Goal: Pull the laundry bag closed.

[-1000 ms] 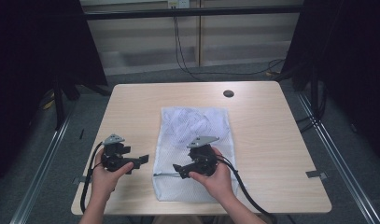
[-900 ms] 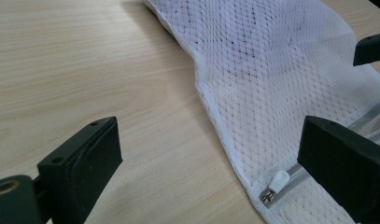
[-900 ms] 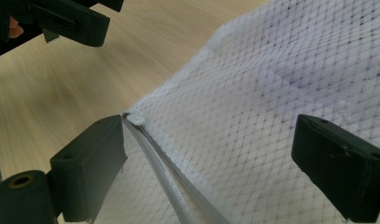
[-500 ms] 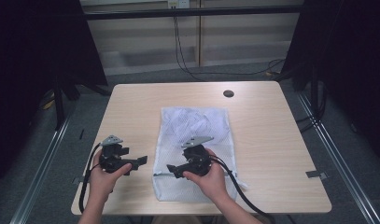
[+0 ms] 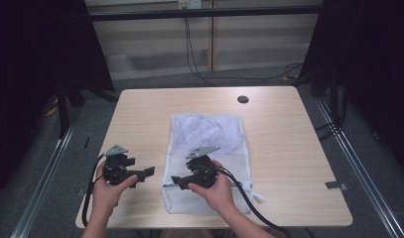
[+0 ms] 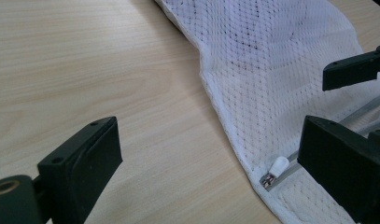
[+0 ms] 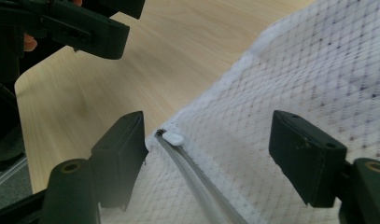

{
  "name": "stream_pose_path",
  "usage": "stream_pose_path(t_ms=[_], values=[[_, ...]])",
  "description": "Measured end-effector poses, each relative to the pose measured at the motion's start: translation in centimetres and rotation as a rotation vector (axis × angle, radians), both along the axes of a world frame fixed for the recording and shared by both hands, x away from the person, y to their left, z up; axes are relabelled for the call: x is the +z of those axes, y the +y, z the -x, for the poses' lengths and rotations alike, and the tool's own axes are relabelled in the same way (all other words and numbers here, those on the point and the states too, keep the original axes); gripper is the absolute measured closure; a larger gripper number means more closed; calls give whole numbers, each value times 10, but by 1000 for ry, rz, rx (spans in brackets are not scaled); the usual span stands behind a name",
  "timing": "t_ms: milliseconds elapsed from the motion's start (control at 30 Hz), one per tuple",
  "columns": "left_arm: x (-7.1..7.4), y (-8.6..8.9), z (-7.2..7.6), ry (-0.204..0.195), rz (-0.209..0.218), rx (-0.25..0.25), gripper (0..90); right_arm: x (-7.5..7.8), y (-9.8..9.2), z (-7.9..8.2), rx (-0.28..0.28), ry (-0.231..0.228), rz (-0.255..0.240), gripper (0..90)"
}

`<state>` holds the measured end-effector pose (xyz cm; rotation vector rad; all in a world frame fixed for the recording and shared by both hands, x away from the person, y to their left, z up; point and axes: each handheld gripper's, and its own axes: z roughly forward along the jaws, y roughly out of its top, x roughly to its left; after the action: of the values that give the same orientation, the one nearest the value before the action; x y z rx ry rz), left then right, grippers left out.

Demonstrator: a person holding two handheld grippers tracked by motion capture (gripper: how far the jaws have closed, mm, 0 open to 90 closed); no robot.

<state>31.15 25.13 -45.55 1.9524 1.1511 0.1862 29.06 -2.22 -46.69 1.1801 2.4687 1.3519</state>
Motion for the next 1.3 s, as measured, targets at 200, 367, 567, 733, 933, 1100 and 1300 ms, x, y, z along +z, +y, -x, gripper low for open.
stream_pose_path(t_ms=[200,367,567,733,933,1100,1300], values=[[0,0,0,2,-1,-2,58,-2,4,1,5,12,-37,391],[0,0,0,4,4,-5,58,-3,8,1,19,45,-67,472],[0,0,0,6,10,-3,59,-9,14,-1,22,59,-74,547],[-1,0,-1,12,9,-10,59,-13,16,-2,12,113,-66,567],[0,2,-1,15,20,-13,64,-20,21,-3,-28,209,-102,653],[-1,3,-1,20,22,-16,64,-23,24,-5,-43,227,-95,694],[-1,3,-1,20,19,-13,64,-27,26,-6,-50,246,-94,708]])
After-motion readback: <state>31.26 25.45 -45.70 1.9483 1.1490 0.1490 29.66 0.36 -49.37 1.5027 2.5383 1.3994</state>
